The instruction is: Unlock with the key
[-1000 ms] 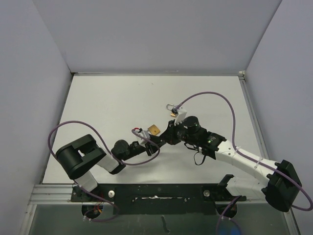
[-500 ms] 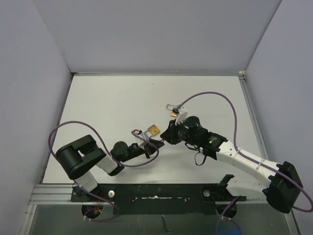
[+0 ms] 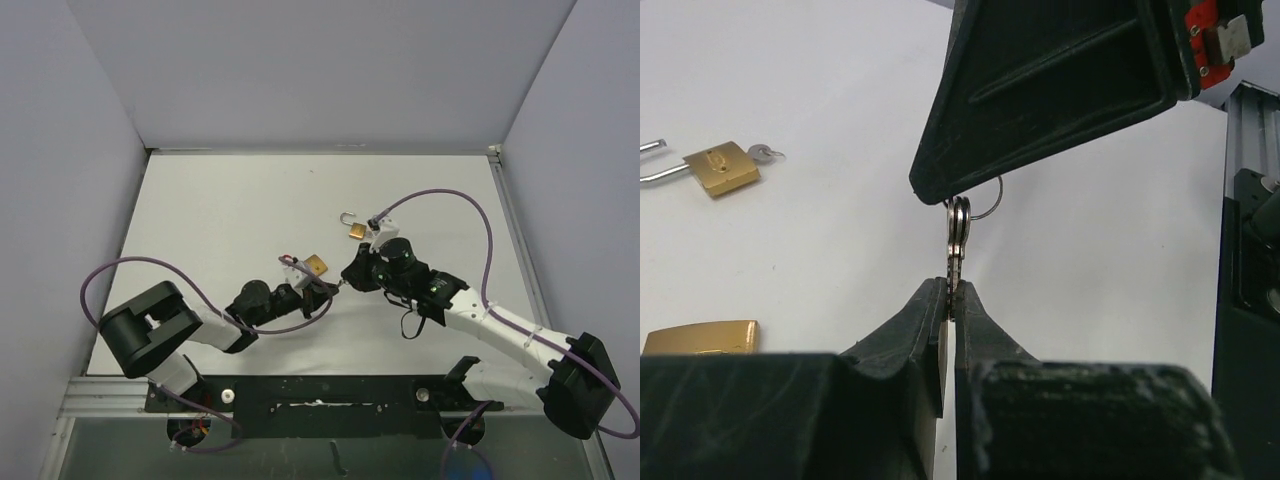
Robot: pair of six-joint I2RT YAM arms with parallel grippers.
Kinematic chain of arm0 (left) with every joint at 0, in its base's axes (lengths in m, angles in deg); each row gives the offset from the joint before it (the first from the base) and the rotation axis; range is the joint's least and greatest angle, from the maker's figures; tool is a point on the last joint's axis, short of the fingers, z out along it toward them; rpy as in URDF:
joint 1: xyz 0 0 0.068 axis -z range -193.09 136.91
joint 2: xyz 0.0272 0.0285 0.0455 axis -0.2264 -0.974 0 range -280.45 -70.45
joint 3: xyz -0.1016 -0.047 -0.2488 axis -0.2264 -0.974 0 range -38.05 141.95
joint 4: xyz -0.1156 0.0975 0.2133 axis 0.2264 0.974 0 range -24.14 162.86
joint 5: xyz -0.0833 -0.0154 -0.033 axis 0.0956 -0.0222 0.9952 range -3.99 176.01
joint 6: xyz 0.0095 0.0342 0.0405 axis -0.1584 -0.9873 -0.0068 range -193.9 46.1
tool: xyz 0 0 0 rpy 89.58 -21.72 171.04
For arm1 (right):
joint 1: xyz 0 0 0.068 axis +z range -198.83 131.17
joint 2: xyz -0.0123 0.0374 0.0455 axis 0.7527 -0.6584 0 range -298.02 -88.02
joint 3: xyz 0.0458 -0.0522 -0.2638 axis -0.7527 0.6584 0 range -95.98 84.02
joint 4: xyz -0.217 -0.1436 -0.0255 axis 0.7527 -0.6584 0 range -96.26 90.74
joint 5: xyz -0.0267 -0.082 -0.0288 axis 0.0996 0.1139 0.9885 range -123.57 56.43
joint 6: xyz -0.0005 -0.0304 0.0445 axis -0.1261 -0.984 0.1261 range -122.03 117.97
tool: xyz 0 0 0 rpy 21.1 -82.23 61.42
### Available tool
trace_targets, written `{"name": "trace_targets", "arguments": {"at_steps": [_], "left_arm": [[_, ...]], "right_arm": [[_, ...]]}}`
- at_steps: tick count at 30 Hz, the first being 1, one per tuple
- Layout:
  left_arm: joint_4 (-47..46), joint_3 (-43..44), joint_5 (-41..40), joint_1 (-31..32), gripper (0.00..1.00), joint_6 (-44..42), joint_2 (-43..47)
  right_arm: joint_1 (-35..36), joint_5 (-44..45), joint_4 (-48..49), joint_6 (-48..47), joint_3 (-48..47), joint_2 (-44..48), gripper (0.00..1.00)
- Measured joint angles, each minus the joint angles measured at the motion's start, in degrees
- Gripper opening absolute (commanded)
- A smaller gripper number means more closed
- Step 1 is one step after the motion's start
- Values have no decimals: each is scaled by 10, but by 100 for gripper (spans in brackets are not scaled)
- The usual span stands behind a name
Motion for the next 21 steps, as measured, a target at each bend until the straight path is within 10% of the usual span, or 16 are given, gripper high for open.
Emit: {"name": "trace_targets", "arguments": {"at_steps": [21], "left_arm": [[19,56,5,18,0,41,-145]], "right_arm": [[-57,-16,47,36,105,-41,2]]}}
